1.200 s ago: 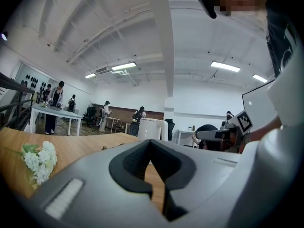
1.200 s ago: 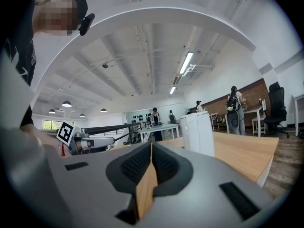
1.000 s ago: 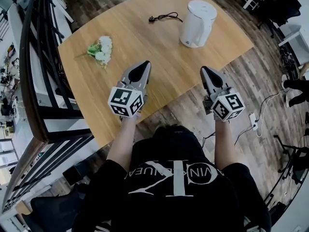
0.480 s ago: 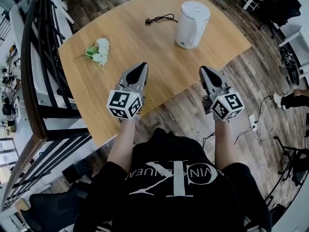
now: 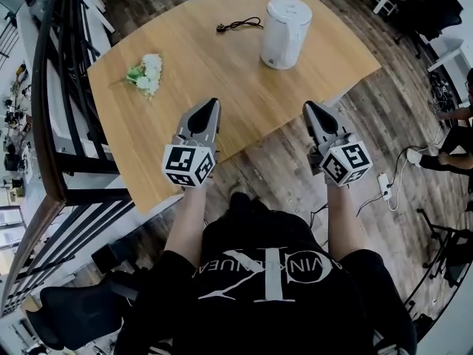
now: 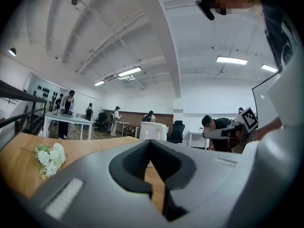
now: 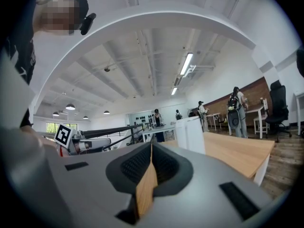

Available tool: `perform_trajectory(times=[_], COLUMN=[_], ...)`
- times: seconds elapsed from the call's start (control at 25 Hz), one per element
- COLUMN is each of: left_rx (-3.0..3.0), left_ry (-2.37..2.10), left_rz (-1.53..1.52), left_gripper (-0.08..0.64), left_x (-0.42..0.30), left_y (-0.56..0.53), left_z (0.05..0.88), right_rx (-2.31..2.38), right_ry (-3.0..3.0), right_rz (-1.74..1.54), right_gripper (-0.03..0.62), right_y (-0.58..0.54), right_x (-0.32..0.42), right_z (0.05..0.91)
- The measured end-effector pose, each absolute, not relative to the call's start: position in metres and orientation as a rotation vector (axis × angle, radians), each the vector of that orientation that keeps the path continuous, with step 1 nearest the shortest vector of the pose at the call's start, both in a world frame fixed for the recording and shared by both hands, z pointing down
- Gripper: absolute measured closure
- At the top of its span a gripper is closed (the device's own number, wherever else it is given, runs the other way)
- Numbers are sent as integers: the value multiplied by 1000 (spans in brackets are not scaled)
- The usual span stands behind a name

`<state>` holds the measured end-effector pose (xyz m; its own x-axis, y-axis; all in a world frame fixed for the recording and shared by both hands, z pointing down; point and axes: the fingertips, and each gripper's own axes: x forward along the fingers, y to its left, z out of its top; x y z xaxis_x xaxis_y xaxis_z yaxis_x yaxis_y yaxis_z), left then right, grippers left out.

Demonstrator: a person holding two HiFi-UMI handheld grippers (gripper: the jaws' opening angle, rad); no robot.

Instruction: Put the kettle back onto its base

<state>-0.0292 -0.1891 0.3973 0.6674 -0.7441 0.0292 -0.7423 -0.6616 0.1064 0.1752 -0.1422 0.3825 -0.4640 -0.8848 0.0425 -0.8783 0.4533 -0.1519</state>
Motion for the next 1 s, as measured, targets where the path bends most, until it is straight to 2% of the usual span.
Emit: perform_trajectory(times=[1.0], left_rx=[2746], left_ry=[-1228], left_rz=[45], left_gripper=[551], left_x=[-11], left_y=[-170], left_z=[413], right_rx=[-1600], right_ry=[2637], right_rz=[-309], right_gripper=[574], right_y=[-120], right_x=[180], right_z=[405])
